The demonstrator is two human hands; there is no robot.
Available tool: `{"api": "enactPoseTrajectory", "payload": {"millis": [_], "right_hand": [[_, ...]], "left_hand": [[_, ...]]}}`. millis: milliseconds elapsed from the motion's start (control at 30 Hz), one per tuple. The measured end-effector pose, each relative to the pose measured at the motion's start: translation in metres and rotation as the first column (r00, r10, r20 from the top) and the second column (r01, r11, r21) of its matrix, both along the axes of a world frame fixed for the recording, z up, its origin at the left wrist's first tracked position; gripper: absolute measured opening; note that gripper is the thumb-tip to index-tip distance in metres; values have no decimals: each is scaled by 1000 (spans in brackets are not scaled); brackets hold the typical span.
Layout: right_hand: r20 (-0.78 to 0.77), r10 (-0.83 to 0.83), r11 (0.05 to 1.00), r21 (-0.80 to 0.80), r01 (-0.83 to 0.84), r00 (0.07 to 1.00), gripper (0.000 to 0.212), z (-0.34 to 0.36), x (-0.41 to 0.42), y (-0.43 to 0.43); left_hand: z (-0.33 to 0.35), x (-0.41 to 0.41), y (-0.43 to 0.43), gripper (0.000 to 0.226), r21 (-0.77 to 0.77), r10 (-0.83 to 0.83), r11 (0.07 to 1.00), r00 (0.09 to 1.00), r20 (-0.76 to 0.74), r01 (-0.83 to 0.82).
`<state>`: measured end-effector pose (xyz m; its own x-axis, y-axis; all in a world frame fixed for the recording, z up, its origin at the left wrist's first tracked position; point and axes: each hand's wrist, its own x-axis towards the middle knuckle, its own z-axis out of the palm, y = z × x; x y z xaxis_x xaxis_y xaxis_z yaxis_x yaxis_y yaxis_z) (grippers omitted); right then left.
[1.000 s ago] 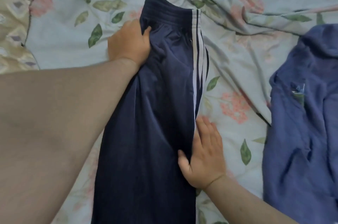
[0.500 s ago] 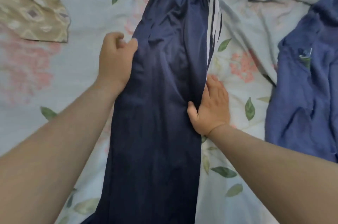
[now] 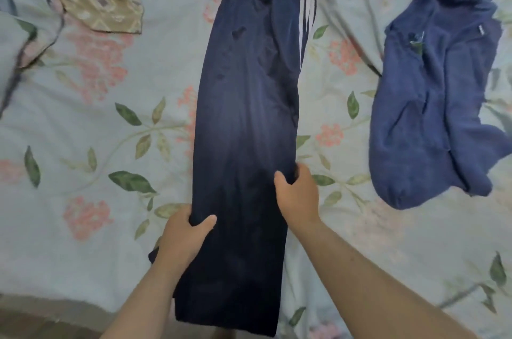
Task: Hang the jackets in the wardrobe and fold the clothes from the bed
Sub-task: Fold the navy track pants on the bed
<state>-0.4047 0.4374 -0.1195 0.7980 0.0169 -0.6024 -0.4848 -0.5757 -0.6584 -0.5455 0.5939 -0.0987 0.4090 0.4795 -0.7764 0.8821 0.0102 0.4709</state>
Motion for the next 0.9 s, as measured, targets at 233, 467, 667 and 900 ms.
{"api": "enactPoseTrajectory", "payload": {"millis": [233,467,667,900], "right_hand": [[-648,43,857,415,305,761,23,31,-63,-27],[-774,79,630,527,571,628,39,61,-44,-32],[-848,-33,465,455,760,528,45,76,-46,-26],[-629,92,616,645,452,772,54,96,-63,-61]], "left_hand": [[36,2,10,18,-241,-6,970,994,109,32],[69,-6,-3,31,-798,603,479,798,-3,-365],[81,-9,-18,37,-700,448,659,891,71,-275],[89,-23,-29,31,-649,445,699,893,69,-299]]}}
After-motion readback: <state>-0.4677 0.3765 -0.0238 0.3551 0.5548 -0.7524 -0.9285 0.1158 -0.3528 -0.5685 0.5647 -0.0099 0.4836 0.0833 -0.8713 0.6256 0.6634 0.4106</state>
